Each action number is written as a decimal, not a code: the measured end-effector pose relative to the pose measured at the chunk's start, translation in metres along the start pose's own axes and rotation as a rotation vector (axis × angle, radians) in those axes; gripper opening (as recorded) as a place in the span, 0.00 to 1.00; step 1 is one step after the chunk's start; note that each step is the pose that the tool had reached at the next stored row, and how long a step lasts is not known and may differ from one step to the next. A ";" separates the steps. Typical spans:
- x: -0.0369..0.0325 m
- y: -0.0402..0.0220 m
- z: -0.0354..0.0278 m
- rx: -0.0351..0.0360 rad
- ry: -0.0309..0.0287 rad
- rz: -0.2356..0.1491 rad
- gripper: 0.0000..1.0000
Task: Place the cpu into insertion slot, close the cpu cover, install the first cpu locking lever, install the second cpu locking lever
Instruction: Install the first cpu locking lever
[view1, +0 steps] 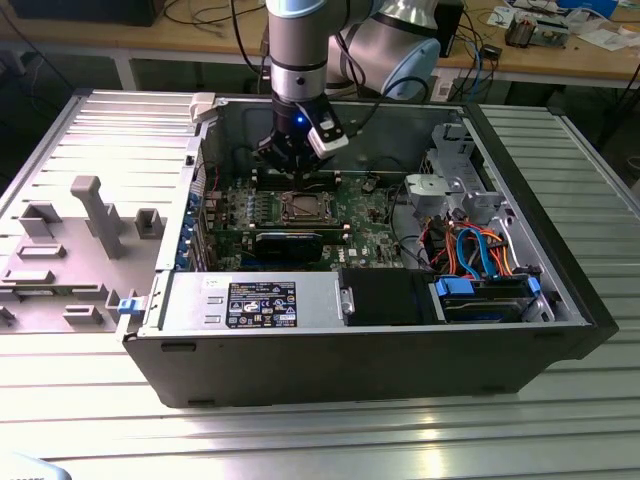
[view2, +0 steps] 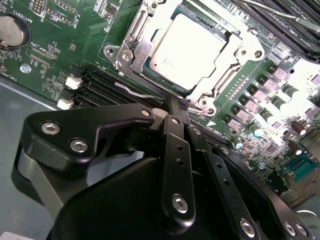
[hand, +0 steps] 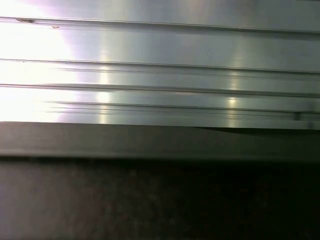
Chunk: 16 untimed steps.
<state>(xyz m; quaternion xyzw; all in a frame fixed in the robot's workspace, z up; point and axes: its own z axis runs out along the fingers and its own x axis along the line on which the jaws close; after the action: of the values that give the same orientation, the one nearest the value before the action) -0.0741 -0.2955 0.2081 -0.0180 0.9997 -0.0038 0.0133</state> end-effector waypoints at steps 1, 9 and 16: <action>0.0000 0.0000 0.0003 0.0000 0.0000 0.000 0.11; 0.0001 0.0000 0.0024 0.0000 0.0000 0.000 0.11; 0.0000 0.0001 0.0042 -0.0001 -0.0001 0.000 0.11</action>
<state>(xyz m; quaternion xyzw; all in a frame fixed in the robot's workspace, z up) -0.0740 -0.2955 0.2039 -0.0180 0.9997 -0.0038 0.0134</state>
